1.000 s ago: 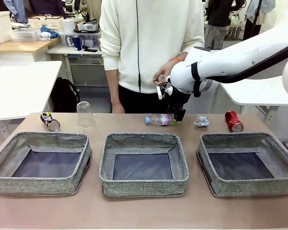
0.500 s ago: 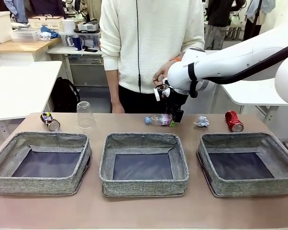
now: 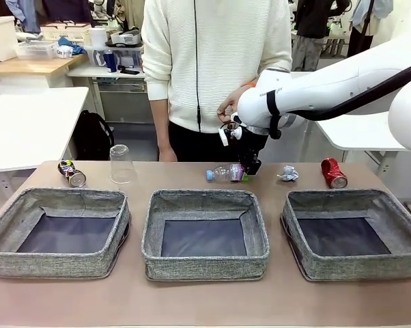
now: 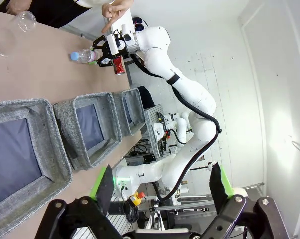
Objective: Sort the waste into the appropriate baskets.
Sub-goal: Pick up the waste item pointed out by the person.
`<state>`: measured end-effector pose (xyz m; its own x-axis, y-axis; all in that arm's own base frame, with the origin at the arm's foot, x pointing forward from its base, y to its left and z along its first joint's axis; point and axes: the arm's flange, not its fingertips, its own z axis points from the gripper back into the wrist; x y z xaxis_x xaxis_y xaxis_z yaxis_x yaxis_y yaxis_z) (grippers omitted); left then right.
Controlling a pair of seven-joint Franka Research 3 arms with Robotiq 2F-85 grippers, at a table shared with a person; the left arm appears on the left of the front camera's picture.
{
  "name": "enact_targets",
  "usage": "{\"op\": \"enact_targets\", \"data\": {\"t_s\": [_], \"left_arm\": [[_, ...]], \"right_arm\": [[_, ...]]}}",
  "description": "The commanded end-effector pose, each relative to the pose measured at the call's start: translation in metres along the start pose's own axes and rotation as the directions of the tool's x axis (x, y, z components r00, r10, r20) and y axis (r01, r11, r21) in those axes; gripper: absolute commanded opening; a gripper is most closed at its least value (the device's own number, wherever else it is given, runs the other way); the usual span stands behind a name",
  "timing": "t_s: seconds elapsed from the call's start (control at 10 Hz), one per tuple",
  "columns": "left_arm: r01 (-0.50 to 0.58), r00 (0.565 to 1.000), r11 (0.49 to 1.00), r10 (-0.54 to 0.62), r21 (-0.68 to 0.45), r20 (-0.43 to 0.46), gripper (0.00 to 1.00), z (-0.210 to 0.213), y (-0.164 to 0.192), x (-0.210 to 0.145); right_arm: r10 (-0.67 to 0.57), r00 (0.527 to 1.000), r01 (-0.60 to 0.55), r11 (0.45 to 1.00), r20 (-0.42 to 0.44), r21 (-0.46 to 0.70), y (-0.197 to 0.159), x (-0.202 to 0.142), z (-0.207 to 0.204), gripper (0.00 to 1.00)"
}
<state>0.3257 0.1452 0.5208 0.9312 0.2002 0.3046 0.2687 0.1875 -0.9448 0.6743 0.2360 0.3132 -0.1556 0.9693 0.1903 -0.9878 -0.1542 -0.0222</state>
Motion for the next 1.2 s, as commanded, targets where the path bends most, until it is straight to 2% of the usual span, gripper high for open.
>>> {"op": "enact_targets", "data": {"t_s": [0.0,0.1,0.5,0.6,0.7,0.9,1.0,1.1], "left_arm": [[0.022,1.0,1.0,-0.022,-0.022,0.007,1.0,0.0,-0.002,0.001],[0.022,1.0,1.0,-0.022,-0.022,0.007,1.0,0.0,-0.002,0.001],[0.022,1.0,1.0,-0.022,-0.022,0.007,1.0,0.0,-0.002,0.001],[0.022,1.0,1.0,-0.022,-0.022,0.007,1.0,0.0,-0.002,0.001],[0.022,1.0,1.0,-0.022,-0.022,0.007,1.0,0.0,-0.002,0.001],[0.022,1.0,1.0,-0.022,-0.022,0.007,1.0,0.0,-0.002,0.001],[0.022,1.0,1.0,-0.022,-0.022,0.007,1.0,0.0,-0.002,0.001],[0.022,1.0,1.0,-0.022,-0.022,0.007,1.0,0.0,-0.002,0.001]], "right_arm": [[-0.045,0.999,0.045,0.999,-0.015,0.012,-0.003,-0.003,0.004,0.0],[-0.026,0.999,0.027,0.999,-0.025,0.024,0.001,-0.002,0.008,0.0],[-0.076,0.996,0.079,0.995,-0.048,0.066,0.007,-0.002,0.019,0.0],[-0.177,0.983,0.183,0.975,-0.056,0.128,0.013,0.002,0.035,0.0],[-0.274,0.96,0.279,0.946,-0.056,0.162,0.034,0.012,0.071,0.0],[-0.462,0.852,0.504,0.85,-0.246,0.152,0.097,0.025,0.147,0.0],[-0.446,0.841,0.499,0.859,-0.307,0.119,0.127,0.028,0.168,0.0],[-0.443,0.836,0.498,0.86,-0.324,0.109,0.164,0.034,0.19,0.0]]}}
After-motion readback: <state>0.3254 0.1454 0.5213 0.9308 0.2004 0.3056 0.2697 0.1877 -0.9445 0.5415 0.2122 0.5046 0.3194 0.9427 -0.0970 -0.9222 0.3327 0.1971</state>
